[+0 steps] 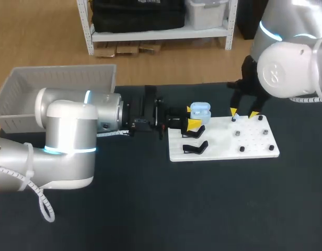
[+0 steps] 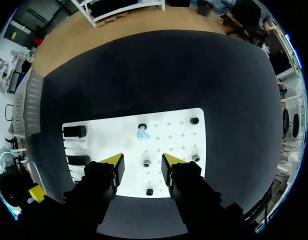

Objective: Pick up each earbud case from the left stands, insert the matching earbuds, close the lid, and place the case in the box.

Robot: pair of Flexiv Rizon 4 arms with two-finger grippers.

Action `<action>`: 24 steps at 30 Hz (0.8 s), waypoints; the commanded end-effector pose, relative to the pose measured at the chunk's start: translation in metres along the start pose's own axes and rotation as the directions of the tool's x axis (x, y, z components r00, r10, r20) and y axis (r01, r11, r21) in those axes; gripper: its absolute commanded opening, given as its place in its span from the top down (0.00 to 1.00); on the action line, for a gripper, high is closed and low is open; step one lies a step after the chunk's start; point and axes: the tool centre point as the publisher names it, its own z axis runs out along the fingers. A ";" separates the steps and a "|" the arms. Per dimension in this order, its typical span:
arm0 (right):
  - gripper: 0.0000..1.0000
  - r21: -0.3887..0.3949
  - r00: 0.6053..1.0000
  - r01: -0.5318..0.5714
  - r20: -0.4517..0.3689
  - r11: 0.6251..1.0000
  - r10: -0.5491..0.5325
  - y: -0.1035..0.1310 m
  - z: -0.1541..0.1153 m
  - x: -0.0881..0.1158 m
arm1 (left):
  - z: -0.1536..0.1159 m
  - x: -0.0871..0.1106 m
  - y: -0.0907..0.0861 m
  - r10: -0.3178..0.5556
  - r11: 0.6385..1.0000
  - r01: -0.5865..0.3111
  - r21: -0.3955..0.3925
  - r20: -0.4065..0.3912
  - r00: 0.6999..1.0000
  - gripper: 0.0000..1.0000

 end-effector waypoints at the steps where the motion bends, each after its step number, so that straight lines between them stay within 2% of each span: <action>1: 0.53 -0.003 1.000 0.007 0.004 1.000 -0.007 0.002 0.002 0.002 | 0.000 0.001 0.000 0.003 1.000 -0.003 -0.003 0.004 1.000 1.00; 15: 0.53 0.007 1.000 0.018 -0.004 1.000 -0.018 0.002 0.021 -0.013 | 0.000 0.001 0.000 0.003 1.000 -0.003 -0.003 0.004 1.000 1.00; 24: 0.58 0.008 1.000 -0.003 0.008 1.000 0.002 -0.003 0.025 -0.021 | 0.000 0.001 0.000 0.003 1.000 -0.003 -0.003 0.004 1.000 1.00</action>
